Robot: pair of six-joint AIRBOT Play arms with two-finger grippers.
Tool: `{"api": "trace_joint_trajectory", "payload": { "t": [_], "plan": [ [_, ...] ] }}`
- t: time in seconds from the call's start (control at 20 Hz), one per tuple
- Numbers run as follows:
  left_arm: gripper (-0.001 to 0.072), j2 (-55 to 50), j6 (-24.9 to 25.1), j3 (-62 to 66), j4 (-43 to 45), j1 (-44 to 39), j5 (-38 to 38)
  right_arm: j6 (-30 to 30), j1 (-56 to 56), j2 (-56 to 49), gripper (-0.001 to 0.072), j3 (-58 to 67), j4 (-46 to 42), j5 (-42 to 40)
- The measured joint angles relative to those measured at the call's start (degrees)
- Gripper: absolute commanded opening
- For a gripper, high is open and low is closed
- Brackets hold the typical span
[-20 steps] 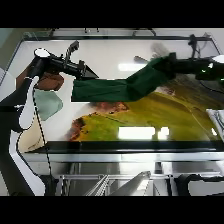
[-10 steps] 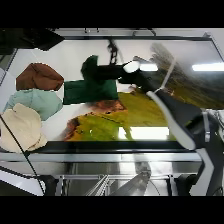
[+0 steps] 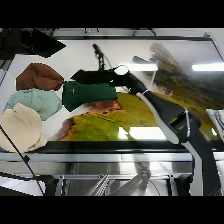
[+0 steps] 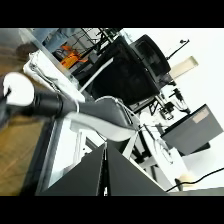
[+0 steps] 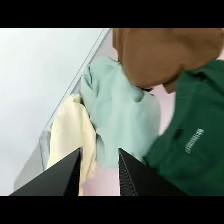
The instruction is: Fold the shirts.
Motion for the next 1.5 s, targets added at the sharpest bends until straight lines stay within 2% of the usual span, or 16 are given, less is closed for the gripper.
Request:
{"api": "trace_joint_trajectory", "payload": {
  "t": [0.1, 0.2, 0.25, 0.3, 0.35, 0.4, 0.7, 0.8, 0.85, 0.9, 0.95, 1.0, 1.05, 1.1, 1.35, 1.5],
  "plan": [
    [0.0006, 1.3, 0.7, -3.2, 0.0, 1.2, -0.1, 3.1, -6.0, 1.7, 0.054, -1.6, -3.4, 6.0],
    [0.0011, 2.8, 1.3, -5.6, -0.2, 3.1, 0.2, 8.2, -11.7, 2.4, 0.0675, -2.6, -9.0, 10.0],
    [0.0018, 3.5, 1.6, -6.7, -0.2, 4.2, 0.5, 11.0, -14.0, 2.3, 0.0677, -3.0, -12.6, 11.9],
    [0.0106, 4.1, 1.7, -7.6, -0.2, 5.2, 0.8, 13.1, -15.6, 1.9, 0.0677, -3.2, -15.3, 13.6],
    [0.0342, 4.5, 1.9, -8.2, -0.2, 6.0, 1.0, 14.8, -16.8, 1.4, 0.0677, -3.3, -17.8, 14.8],
    [0.0466, 4.9, 1.9, -8.6, -0.2, 6.8, 1.2, 16.1, -17.6, 0.6, 0.0677, -3.5, -19.6, 15.2],
    [0.0496, 5.5, 2.2, -9.5, -0.2, 8.0, 2.3, 19.9, -16.4, -5.1, 0.0661, -3.7, -23.1, 15.6],
    [0.0495, 5.6, 2.2, -9.6, -0.2, 7.9, 2.3, 20.1, -14.8, -6.2, 0.0556, -3.6, -22.0, 14.5],
    [0.0495, 5.6, 2.2, -9.6, -0.2, 7.9, 2.3, 20.2, -13.8, -6.9, 0.0552, -3.6, -21.3, 14.1],
    [0.0495, 5.6, 2.2, -9.6, -0.1, 7.9, 2.3, 20.2, -12.8, -7.3, 0.0414, -3.6, -20.7, 13.4],
    [0.0447, 5.6, 2.2, -9.6, -0.1, 7.9, 2.3, 20.0, -11.9, -7.7, 0.0096, -3.6, -20.4, 12.7],
    [0.0294, 5.6, 2.2, -9.6, -0.1, 7.9, 2.3, 19.8, -10.9, -8.2, 0.0019, -3.7, -19.5, 12.6],
    [0.0163, 5.6, 2.3, -9.6, 0.0, 7.9, 2.3, 19.2, -10.2, -8.2, 0.0018, -3.7, -19.3, 12.5],
    [0.0093, 5.6, 2.3, -9.6, -0.1, 7.9, 2.2, 18.7, -9.7, -8.1, 0.0018, -3.6, -18.1, 12.3],
    [0.0074, 5.6, 2.3, -9.6, -0.1, 7.9, 0.0, 17.0, -11.2, 0.0, 0.0017, -3.0, -15.5, 12.7],
    [0.0074, 5.6, 2.3, -9.6, -0.1, 7.9, -0.7, 20.6, -17.5, 10.1, 0.0017, -2.8, -22.0, 12.2]
  ]
}}
